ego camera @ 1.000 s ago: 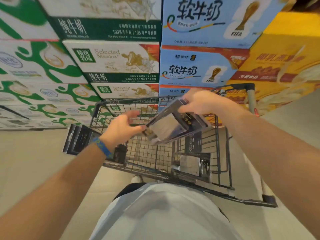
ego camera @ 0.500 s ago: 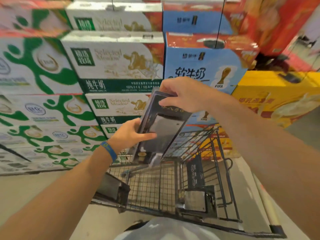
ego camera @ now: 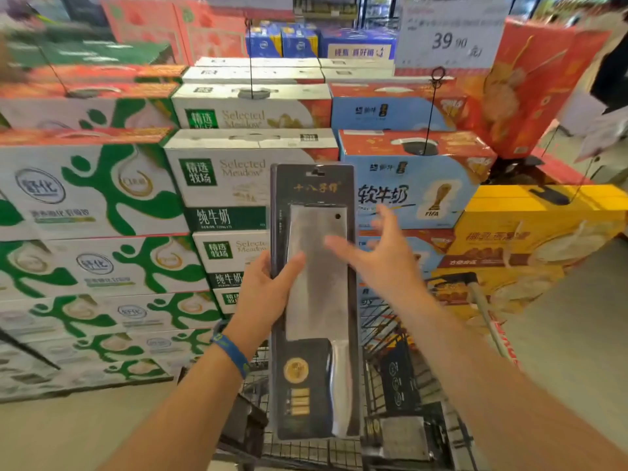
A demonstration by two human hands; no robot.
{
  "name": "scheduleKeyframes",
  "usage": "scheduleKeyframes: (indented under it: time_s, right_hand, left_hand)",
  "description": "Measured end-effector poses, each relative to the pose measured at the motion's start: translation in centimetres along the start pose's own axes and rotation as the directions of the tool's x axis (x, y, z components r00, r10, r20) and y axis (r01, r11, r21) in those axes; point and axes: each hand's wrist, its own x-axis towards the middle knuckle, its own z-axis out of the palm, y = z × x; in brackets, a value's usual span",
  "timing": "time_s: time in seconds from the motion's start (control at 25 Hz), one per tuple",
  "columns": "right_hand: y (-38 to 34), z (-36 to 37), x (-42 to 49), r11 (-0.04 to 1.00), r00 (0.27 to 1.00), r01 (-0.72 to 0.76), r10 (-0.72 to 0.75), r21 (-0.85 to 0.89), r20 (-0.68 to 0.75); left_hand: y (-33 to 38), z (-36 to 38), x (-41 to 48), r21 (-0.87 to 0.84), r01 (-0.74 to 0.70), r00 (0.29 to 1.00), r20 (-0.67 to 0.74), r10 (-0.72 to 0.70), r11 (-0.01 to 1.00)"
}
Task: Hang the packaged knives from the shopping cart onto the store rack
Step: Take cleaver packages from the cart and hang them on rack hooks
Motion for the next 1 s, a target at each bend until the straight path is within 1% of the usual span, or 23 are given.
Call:
scheduleKeyframes:
  time_s: [0.04, 0.08, 0.12, 0.16, 0.2, 0.24, 0.28, 0.32, 0.36, 0.4, 0.44, 0.48, 0.56, 0.64, 0.68, 0.72, 0.76, 0.84, 0.92, 1.0]
  right_hand:
    - [1.3, 1.7, -1.6, 0.978, 0.989, -0.120, 0.103, 0.169, 0.105]
    - [2.4, 3.3, -2.9, 0.921, 0.969, -0.216, 0.162, 0.324, 0.186]
    - [3.4, 4.5, -3.7, 0.859, 0.957, -0.276, 0.202, 0.431, 0.210]
    - [4.4, 5.2, -4.3, 0.826, 0.959, -0.282, 0.220, 0.489, 0.181]
    - [5.1, 5.5, -4.7, 0.813, 0.966, -0.257, 0.225, 0.523, 0.124]
    - [5.5, 5.4, -5.0, 0.805, 0.972, -0.220, 0.225, 0.551, 0.059]
    - [6.1, 5.0, -5.1, 0.797, 0.973, -0.186, 0.232, 0.574, -0.008]
    - [6.6, 4.6, -5.4, 0.788, 0.969, -0.158, 0.239, 0.595, -0.060]
    - [7.2, 4.1, -5.7, 0.783, 0.964, -0.135, 0.245, 0.608, -0.102]
    - [7.8, 3.5, -6.1, 0.788, 0.958, -0.121, 0.251, 0.604, -0.136]
    - [8.4, 3.0, -6.6, 0.795, 0.951, -0.120, 0.264, 0.594, -0.162]
    - [9.1, 2.3, -7.3, 0.798, 0.937, -0.125, 0.290, 0.590, -0.194]
    - [10.6, 0.3, -8.9, 0.803, 0.893, -0.124, 0.346, 0.584, -0.286]
    - [12.6, -3.1, -11.1, 0.796, 0.805, -0.118, 0.426, 0.594, -0.412]
    - [13.7, -5.2, -12.5, 0.784, 0.745, -0.121, 0.477, 0.609, -0.467]
    - [14.8, -7.3, -14.0, 0.771, 0.689, -0.127, 0.521, 0.624, -0.504]
    - [15.9, -9.5, -15.6, 0.761, 0.640, -0.137, 0.556, 0.634, -0.530]
    - [18.1, -13.6, -19.2, 0.752, 0.545, -0.147, 0.603, 0.642, -0.582]
    - [20.1, -17.4, -23.2, 0.750, 0.446, -0.132, 0.629, 0.648, -0.637]
    - [21.5, -20.9, -27.4, 0.755, 0.368, -0.118, 0.636, 0.645, -0.678]
  left_hand:
    - [0.2, 0.1, 0.0, -0.017, 0.015, 1.000, -0.024, -0.015, 1.000]
    - [0.5, 0.3, -0.1, -0.003, 0.019, 0.999, -0.036, -0.019, 1.000]
    - [0.6, 0.4, -0.1, 0.005, 0.027, 0.999, -0.021, -0.027, 1.000]
    - [0.6, 0.5, -0.3, -0.023, 0.062, 0.998, 0.027, -0.061, 0.998]
    - [0.3, 0.2, -0.3, -0.087, 0.134, 0.987, 0.102, -0.125, 0.987]
    - [0.0, -0.2, -0.2, -0.167, 0.244, 0.957, 0.203, -0.209, 0.955]
    - [-0.3, -0.4, -0.4, -0.228, 0.371, 0.901, 0.323, -0.290, 0.900]
    - [-0.6, -0.5, -0.8, -0.248, 0.479, 0.836, 0.421, -0.352, 0.842]
    - [-1.1, -0.2, -1.3, -0.235, 0.548, 0.783, 0.481, -0.394, 0.803]
    - [-1.6, 0.5, -1.7, -0.205, 0.572, 0.761, 0.495, -0.420, 0.794]
    - [-2.0, 1.4, -2.1, -0.179, 0.568, 0.760, 0.489, -0.428, 0.803]
    - [-2.4, 2.5, -2.6, -0.163, 0.545, 0.776, 0.470, -0.421, 0.822]
    - [-3.2, 4.2, -3.4, -0.141, 0.459, 0.837, 0.398, -0.374, 0.877]
    - [-3.6, 5.6, -3.7, -0.050, 0.299, 0.908, 0.321, -0.268, 0.953]
    - [-3.7, 6.5, -3.7, 0.038, 0.193, 0.940, 0.280, -0.196, 0.980]
    - [-3.7, 7.5, -3.8, 0.108, 0.114, 0.963, 0.234, -0.137, 0.988]
    - [-3.7, 8.6, -4.1, 0.148, 0.081, 0.974, 0.199, -0.110, 0.986]
    - [-3.6, 12.0, -5.0, 0.161, 0.114, 0.965, 0.214, -0.148, 0.980]
    - [-3.5, 16.5, -7.3, 0.160, 0.164, 0.922, 0.327, -0.209, 0.973]
    - [-3.5, 21.1, -10.3, 0.183, 0.164, 0.879, 0.419, -0.228, 0.969]
